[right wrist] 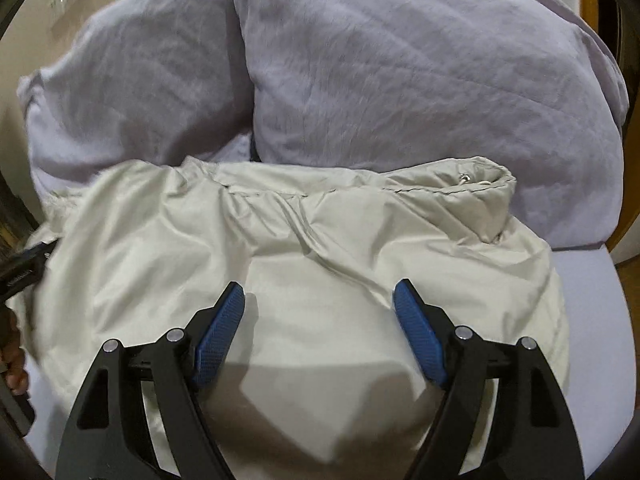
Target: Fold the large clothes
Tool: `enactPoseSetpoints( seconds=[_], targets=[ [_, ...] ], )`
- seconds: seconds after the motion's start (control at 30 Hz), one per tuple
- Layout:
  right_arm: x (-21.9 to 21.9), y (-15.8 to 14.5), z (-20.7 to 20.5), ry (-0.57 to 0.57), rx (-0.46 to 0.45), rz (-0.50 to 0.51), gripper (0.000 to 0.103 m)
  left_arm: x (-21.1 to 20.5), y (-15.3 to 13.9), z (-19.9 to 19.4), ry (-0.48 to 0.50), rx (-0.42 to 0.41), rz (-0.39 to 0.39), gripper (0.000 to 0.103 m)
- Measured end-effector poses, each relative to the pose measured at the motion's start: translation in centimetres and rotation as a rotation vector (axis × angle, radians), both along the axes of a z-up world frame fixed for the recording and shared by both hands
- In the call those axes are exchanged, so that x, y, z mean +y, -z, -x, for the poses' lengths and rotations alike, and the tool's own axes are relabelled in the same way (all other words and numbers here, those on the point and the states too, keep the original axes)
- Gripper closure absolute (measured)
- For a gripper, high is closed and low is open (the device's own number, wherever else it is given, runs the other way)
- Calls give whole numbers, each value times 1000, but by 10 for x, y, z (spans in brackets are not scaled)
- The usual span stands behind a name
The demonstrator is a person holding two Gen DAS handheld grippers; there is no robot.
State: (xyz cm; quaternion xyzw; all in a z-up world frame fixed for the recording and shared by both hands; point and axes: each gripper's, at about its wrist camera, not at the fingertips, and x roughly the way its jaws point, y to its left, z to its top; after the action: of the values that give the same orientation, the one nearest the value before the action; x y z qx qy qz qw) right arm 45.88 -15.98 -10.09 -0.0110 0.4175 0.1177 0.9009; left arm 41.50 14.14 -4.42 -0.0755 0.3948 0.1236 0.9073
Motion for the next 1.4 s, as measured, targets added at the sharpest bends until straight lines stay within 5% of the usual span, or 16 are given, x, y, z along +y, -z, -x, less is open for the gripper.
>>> enactPoseSetpoints(
  seconds=[0.8, 1.2, 1.4],
  targets=[
    [30, 47, -68, 71, -52, 69, 19, 31, 41, -68, -122, 14, -60, 24],
    [26, 44, -75, 73, -30, 77, 18, 33, 46, -76, -126, 26, -64, 23],
    [17, 21, -74, 81, 1, 39, 18, 28, 25, -63, -110, 42, -40, 23]
  ],
)
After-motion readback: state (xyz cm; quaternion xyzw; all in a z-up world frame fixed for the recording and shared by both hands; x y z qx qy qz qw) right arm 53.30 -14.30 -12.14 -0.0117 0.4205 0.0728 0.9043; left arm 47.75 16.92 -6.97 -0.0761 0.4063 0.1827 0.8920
